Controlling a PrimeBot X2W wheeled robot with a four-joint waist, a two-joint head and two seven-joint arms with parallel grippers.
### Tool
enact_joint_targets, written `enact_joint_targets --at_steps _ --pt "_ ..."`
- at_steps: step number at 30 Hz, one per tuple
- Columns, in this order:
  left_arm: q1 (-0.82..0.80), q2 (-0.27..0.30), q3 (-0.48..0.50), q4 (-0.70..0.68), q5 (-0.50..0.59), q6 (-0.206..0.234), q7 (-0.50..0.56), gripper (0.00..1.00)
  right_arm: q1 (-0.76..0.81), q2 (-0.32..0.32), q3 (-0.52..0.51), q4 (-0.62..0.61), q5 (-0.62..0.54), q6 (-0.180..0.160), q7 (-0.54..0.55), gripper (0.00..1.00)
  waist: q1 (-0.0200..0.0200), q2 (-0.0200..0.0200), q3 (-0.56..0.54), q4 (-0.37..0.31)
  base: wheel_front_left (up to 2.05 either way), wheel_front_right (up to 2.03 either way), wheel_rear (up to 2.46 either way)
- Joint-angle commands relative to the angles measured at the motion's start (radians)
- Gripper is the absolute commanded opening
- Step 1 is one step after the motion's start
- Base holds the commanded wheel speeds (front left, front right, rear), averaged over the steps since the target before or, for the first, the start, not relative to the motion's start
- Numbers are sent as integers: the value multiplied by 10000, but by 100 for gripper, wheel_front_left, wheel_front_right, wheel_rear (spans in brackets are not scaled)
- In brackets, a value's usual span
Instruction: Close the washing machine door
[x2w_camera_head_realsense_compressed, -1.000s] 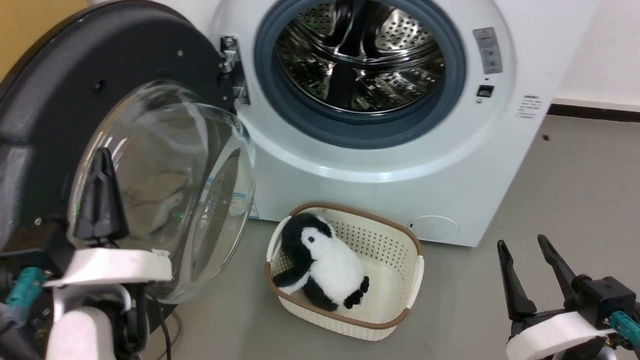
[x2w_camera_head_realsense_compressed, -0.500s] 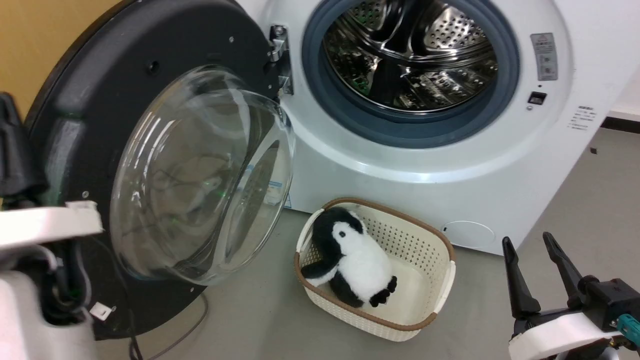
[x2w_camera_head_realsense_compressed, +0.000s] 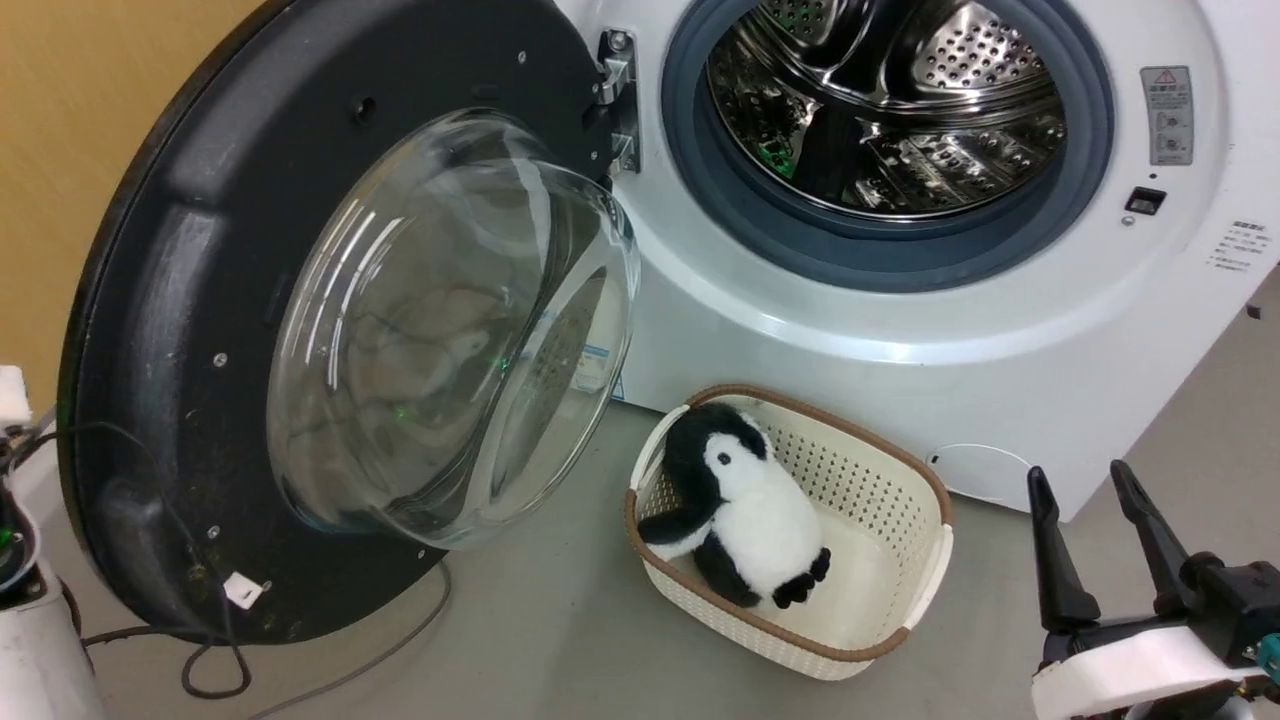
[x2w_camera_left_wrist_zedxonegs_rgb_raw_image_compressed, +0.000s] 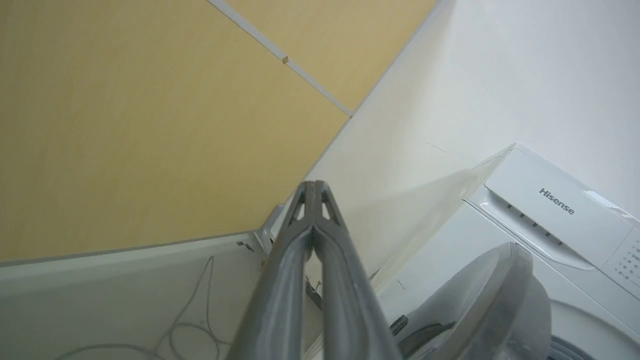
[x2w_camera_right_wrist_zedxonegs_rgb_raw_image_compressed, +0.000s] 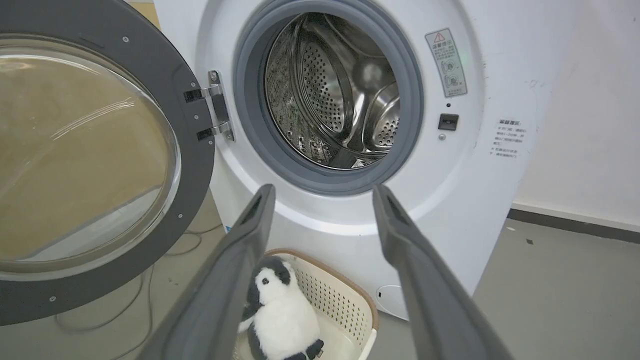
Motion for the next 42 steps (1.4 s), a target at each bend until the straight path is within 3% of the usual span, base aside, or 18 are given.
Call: enact_joint_targets --at_steps 1,5,13,20,27,42 --pt "-236 105 282 277 -681 38 566 0 28 28 -70 -48 138 5 -136 100 -1 0 35 105 0 0 0" --pt "-213 166 538 595 -1549 -34 1448 0 26 30 -115 -53 155 5 -199 100 -1 0 81 228 0 0 0" --pt "408 270 648 1015 -3037 -780 3517 0 -28 33 -179 -65 183 5 -365 100 -1 0 202 498 0 0 0" --pt "1190 156 340 706 -4054 -1028 5055 0 -34 35 -262 -79 234 6 -511 100 -1 0 288 760 0 0 0" --pt "2026 -158 0 -341 -5128 -1110 5883 0 -79 38 -272 -98 335 6 -658 100 -1 0 371 933 0 0 0" --pt "3982 -1051 -2720 -3466 -6808 -1274 7257 0 -267 44 -457 -116 428 7 -971 100 -1 0 564 1073 0 0 0"
